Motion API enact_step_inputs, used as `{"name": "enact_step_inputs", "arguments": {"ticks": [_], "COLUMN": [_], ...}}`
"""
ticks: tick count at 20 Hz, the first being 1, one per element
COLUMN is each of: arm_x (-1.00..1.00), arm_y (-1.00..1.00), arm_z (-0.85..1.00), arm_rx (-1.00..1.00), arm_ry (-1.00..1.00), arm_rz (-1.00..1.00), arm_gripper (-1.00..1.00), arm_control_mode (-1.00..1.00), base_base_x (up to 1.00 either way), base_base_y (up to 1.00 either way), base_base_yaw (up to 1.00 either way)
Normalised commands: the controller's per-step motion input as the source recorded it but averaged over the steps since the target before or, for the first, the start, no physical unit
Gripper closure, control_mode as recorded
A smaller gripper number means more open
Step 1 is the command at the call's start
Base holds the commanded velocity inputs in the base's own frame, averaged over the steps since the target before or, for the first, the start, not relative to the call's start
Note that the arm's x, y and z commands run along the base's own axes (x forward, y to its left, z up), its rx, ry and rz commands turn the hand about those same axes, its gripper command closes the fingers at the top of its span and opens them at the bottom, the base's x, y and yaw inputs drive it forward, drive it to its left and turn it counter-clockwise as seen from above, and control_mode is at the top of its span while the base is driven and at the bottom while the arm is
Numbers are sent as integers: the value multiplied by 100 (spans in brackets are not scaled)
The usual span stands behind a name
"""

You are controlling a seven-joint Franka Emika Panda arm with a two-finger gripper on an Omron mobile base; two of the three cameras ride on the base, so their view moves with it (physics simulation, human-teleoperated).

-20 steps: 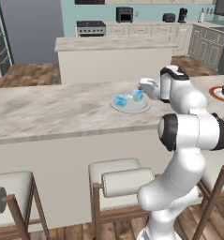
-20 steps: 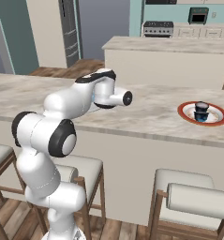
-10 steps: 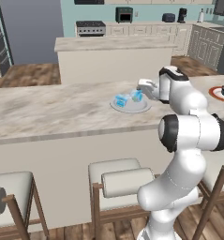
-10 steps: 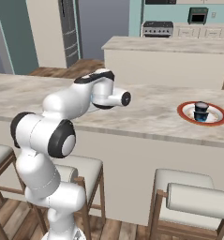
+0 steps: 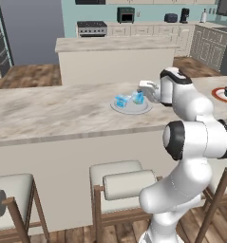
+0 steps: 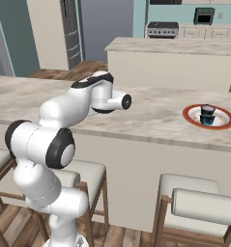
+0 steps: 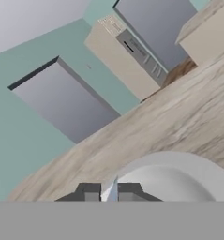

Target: Place two yogurt containers on each plate.

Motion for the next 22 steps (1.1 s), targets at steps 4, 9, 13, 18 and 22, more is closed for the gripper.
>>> {"name": "enact_step_inputs", "arguments": {"ticks": [4, 9, 13, 18, 22], "arm_x": [2, -6, -16, -32, -15], "arm_y": [-7, -5, -13, -9, -3], "arm_z": [-5, 0, 0, -6, -11], "arm_rx": [0, 1, 4, 5, 1], "arm_ry": [9, 12, 9, 6, 3], "arm_rz": [0, -1, -1, -2, -1], "arm_gripper": [100, 100, 100, 100, 100], "arm_control_mode": [-100, -100, -100, -100, -100], "base_base_x": [0, 0, 0, 0, 0], "base_base_y": [0, 0, 0, 0, 0], "base_base_yaw": [0, 0, 0, 0, 0]}}
